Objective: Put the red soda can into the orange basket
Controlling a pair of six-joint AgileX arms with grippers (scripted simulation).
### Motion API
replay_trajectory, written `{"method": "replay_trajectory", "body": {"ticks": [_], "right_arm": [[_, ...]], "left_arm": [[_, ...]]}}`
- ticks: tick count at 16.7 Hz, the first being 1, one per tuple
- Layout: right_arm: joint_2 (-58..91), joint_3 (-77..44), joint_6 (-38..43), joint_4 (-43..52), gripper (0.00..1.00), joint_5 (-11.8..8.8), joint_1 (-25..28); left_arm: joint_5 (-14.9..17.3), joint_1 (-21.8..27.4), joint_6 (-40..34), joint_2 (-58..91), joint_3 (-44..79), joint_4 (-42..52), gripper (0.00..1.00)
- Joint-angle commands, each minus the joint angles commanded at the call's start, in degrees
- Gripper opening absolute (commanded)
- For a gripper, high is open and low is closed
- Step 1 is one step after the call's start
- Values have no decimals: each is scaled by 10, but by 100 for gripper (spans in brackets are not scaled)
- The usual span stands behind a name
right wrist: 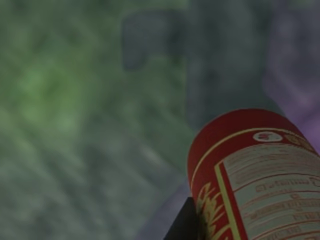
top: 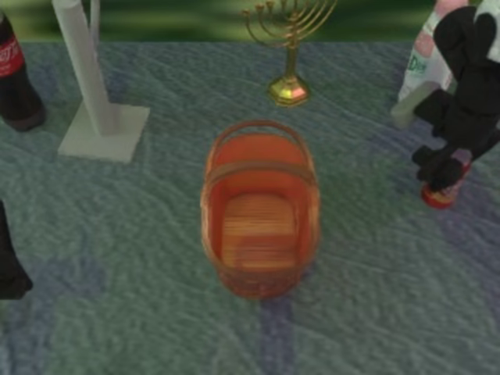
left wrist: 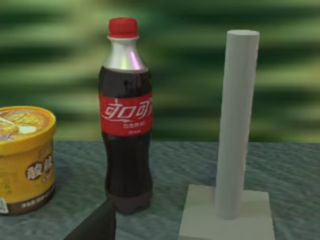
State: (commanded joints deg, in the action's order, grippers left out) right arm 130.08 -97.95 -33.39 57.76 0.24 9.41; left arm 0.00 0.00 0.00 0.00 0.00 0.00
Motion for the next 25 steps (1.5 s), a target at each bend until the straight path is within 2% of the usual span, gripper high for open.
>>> {"method": "replay_trajectory", "body": {"ticks": [2, 3, 12, 14, 16, 19, 22, 25], "right_arm": [[0, 0, 0, 0, 2, 0, 0], [0, 0, 0, 0, 0, 0, 0], [-1, 0, 1, 0, 0, 0, -1], [-2, 3, 5, -17, 0, -11, 2], [-3, 12, 16, -58, 0, -38, 8], [-8, 34, 48, -162, 0, -100, 19], [-17, 68, 95, -304, 0, -182, 32], [-29, 110, 152, -469, 0, -278, 45]], "left_arm": [[0, 0, 0, 0, 0, 0, 100], [0, 0, 0, 0, 0, 0, 100], [0, 0, 0, 0, 0, 0, 100], [0, 0, 0, 0, 0, 0, 100], [0, 0, 0, 0, 0, 0, 100], [0, 0, 0, 0, 0, 0, 100], [0, 0, 0, 0, 0, 0, 100], [0, 0, 0, 0, 0, 0, 100]]}}
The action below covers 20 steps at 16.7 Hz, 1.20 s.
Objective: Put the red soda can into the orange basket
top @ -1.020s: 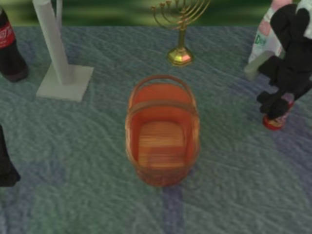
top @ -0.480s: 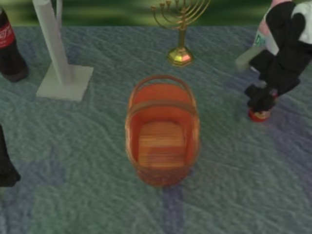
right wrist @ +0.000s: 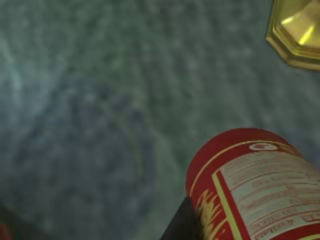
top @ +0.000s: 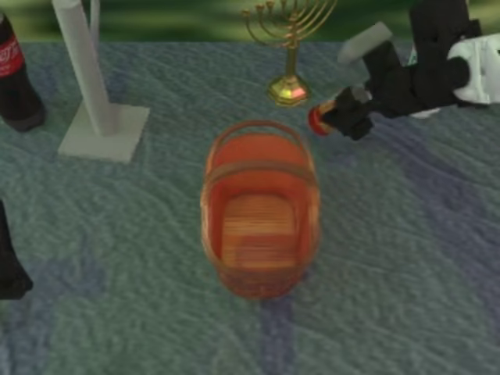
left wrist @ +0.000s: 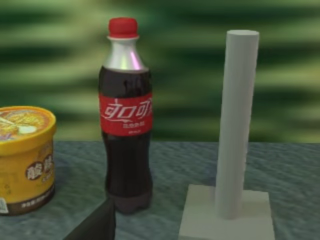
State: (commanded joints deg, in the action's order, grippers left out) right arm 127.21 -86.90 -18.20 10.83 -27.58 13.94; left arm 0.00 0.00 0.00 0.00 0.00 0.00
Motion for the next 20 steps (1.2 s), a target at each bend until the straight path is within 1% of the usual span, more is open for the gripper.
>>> {"method": "replay_trajectory", "body": {"ticks": [4, 7, 9, 11, 13, 14, 15, 20], "right_arm": [[-22, 62, 79, -227, 0, -133, 19], [-42, 105, 131, -384, 0, -224, 33], [-57, 129, 159, -472, 0, -276, 41], [-72, 147, 181, -539, 0, -317, 48], [-84, 159, 194, -583, 0, -346, 52], [-88, 163, 198, -595, 0, -354, 54], [-90, 164, 200, -602, 0, -359, 54], [-88, 162, 201, -602, 0, -359, 51]], "left_arm": [[0, 0, 0, 0, 0, 0, 100], [0, 0, 0, 0, 0, 0, 100], [0, 0, 0, 0, 0, 0, 100], [0, 0, 0, 0, 0, 0, 100], [0, 0, 0, 0, 0, 0, 100], [0, 0, 0, 0, 0, 0, 100], [0, 0, 0, 0, 0, 0, 100], [0, 0, 0, 0, 0, 0, 100]]}}
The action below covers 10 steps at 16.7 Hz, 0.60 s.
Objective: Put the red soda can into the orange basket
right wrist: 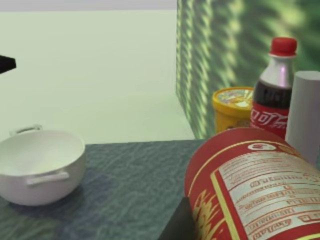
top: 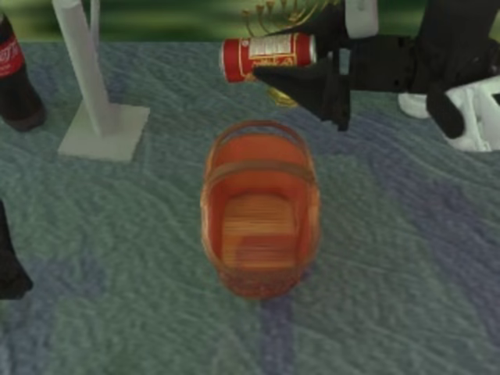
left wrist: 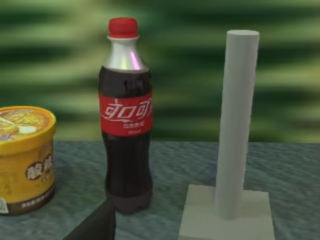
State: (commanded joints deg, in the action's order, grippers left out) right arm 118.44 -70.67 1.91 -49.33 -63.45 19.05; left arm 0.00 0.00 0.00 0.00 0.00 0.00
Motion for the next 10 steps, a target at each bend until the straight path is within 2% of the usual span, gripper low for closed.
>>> {"method": "replay_trajectory", "body": {"ticks": [3, 10], "right_arm": [[22, 4, 0, -23, 0, -1, 1], [141, 32, -3, -172, 0, 1, 5]], "left_arm": [[0, 0, 0, 0, 0, 0, 100], [0, 0, 0, 0, 0, 0, 100]]}}
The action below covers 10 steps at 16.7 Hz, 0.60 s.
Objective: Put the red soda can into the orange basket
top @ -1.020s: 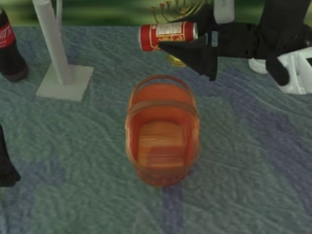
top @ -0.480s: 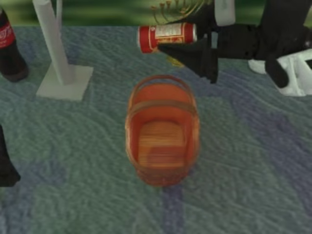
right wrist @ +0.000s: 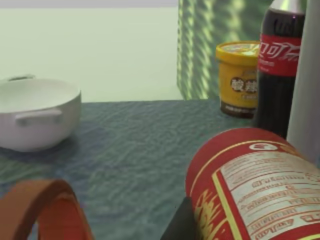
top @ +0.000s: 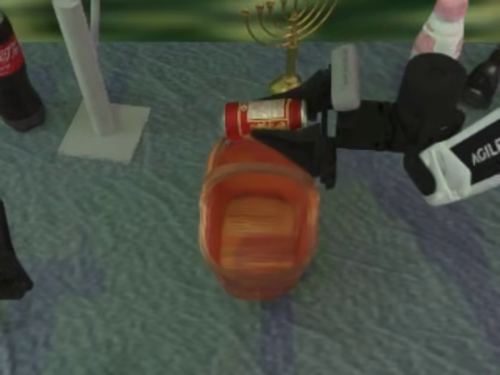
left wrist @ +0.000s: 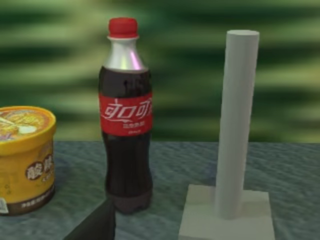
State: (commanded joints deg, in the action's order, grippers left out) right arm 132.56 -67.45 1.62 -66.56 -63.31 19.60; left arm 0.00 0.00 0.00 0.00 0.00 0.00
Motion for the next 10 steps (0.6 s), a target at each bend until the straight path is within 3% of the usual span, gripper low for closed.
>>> {"method": "replay_trajectory", "body": {"ticks": [5, 10], "right_arm": [[9, 3, 0, -10, 0, 1, 0], [9, 3, 0, -10, 38, 1, 0]], "left_arm": [[0, 0, 0, 0, 0, 0, 100], [0, 0, 0, 0, 0, 0, 100]]}}
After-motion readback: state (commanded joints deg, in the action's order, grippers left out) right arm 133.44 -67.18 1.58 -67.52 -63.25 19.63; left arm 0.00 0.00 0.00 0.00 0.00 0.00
